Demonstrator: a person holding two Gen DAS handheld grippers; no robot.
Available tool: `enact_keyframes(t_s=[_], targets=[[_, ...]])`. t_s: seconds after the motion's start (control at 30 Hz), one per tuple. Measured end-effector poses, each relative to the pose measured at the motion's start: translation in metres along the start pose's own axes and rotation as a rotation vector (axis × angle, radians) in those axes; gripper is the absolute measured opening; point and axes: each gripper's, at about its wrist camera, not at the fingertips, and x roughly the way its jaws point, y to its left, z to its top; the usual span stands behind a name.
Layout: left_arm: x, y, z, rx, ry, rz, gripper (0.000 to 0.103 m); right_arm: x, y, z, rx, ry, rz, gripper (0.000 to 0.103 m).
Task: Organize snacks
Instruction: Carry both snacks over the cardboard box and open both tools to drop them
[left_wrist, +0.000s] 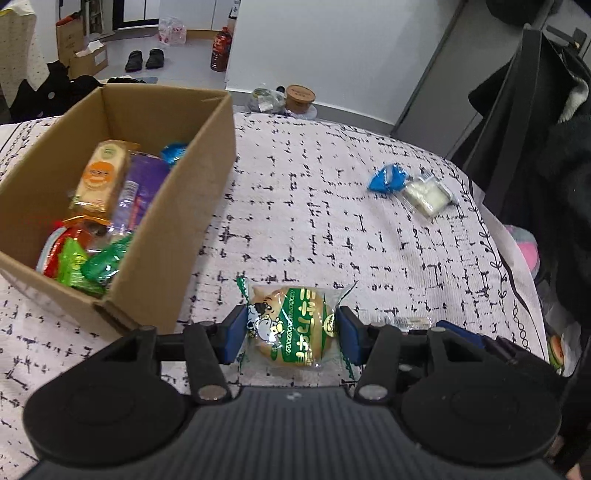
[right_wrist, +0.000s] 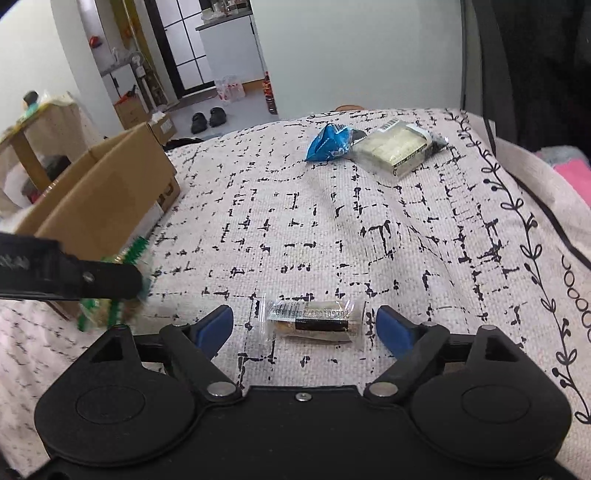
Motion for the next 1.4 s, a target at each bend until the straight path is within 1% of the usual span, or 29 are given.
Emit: enact_keyframes(t_s=[0.07,0.1,0.13,0.17,0.2,0.23,0.3,0.5,0.6,0.73,0.83,1.03,1.23,1.4], targets=[[-0.002,0.002,0.000,-0.006,-0.002,0.000,0.052,0.003,0.006,0.001,-0.027,-0.005,-0.035,0.082],[-0.003,0.002,0.000,-0.008,-0.003,-0.001,0.052,0.004,0.009,0.001,-0.046,-0.008,-0.054,0.078],[-0.003,0.003,0.000,-0.008,-0.004,-0.001,0.052,0.006,0.011,0.001,-0.066,-0.011,-0.075,0.068],[-0.004,0.003,0.000,-0.010,-0.004,-0.001,0.052,0.007,0.013,0.002,-0.091,-0.014,-0.102,0.062],[-0.004,0.005,0.000,-0.012,-0.005,-0.001,0.052,0.006,0.013,0.004,-0.101,-0.015,-0.102,0.054],[-0.005,0.005,0.000,-0.014,-0.005,-0.001,0.052,0.006,0.013,0.006,-0.102,-0.012,-0.093,0.052],[-0.005,0.008,0.001,-0.017,-0.008,0.002,0.052,0.000,0.007,0.012,-0.074,-0.018,-0.070,0.051],[-0.010,0.012,0.004,-0.034,-0.012,-0.006,0.052,-0.025,-0.001,0.033,-0.011,-0.093,-0.027,0.051],[-0.018,0.010,0.009,-0.023,-0.036,-0.015,0.052,-0.036,-0.002,0.044,0.016,-0.122,0.000,0.051],[-0.031,0.009,0.017,-0.023,-0.070,-0.027,0.052,-0.048,-0.002,0.060,0.080,-0.142,0.067,0.052],[-0.041,0.009,0.024,-0.022,-0.096,-0.032,0.052,-0.057,0.006,0.070,0.080,-0.170,0.102,0.052],[-0.061,0.014,0.039,-0.028,-0.146,-0.043,0.052,-0.063,0.026,0.087,0.046,-0.210,0.141,0.052],[-0.074,0.028,0.051,-0.044,-0.191,-0.025,0.052,-0.061,0.039,0.096,0.021,-0.227,0.164,0.052],[-0.082,0.044,0.057,-0.069,-0.213,-0.013,0.052,-0.061,0.048,0.100,0.010,-0.243,0.179,0.052]])
